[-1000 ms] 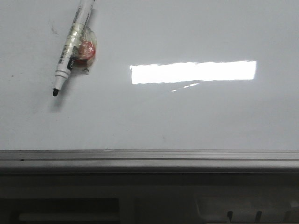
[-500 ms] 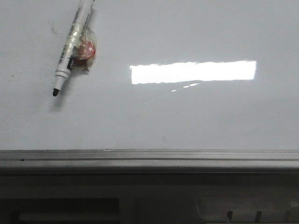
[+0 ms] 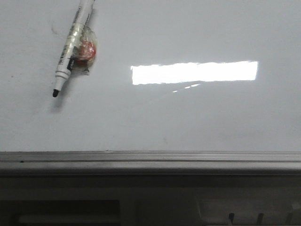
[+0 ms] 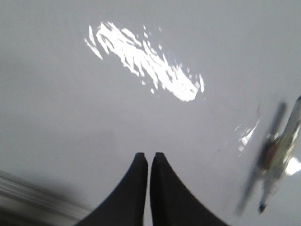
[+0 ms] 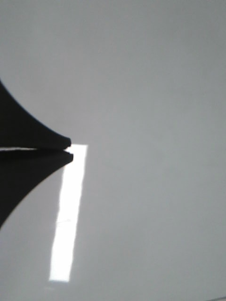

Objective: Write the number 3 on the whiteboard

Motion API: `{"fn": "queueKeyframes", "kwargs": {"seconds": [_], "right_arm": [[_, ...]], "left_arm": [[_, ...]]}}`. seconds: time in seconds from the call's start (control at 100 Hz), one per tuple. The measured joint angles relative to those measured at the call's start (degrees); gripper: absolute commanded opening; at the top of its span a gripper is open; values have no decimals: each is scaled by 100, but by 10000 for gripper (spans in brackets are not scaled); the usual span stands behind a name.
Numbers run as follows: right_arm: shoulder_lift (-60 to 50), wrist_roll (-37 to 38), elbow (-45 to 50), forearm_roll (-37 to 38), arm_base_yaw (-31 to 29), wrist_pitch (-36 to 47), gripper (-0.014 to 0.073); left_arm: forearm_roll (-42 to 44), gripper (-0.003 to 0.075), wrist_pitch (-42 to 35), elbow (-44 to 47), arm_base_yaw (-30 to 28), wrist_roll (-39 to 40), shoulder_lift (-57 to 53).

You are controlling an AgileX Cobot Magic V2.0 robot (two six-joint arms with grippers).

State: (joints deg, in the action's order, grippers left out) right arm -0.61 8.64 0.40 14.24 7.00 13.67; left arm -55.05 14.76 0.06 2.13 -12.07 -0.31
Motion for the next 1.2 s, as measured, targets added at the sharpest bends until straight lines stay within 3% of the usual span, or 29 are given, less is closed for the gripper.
{"fn": "queueKeyframes", "kwargs": {"seconds": [0.12,0.23,0.32,0.44,0.52,0.61,0.68,0.76,0.87,1.02,1.2], "right_arm": [[-8,0,0,-1730,0,-374,-55],[-8,12,-64,-2646,0,-1398,-52],[-8,12,-329,-2867,0,-1976,-52],[-8,-3,-867,-2897,0,-2678,-36],[156,-25,-1206,-2897,0,-3149,52],[460,-26,-1512,-2897,0,-3501,246],[708,-36,-1728,-2897,0,-3710,395],[983,-36,-1963,-2897,0,-3935,477],[1326,-74,-2264,-2897,0,-4034,472],[1625,-310,-2432,-2897,0,-3950,472],[1838,-364,-2447,-2897,0,-3973,472]], "left_arm": [[-1136,-21,-261,0,0,0,0],[-1279,-21,-246,-62,0,-284,0],[-685,-21,103,-436,0,-662,13],[921,8,874,-1485,0,-836,622],[1737,163,1480,-2176,0,-944,1292],[2024,416,1970,-2865,31,-1278,2087],[2004,527,2141,-3229,197,-1417,2567],[1875,495,2298,-3476,453,-1595,3031],[1724,394,2499,-3632,878,-1814,3730],[1736,389,2290,-3737,1603,-1872,4661],[1743,388,1487,-3947,2522,-1842,5500]]}}
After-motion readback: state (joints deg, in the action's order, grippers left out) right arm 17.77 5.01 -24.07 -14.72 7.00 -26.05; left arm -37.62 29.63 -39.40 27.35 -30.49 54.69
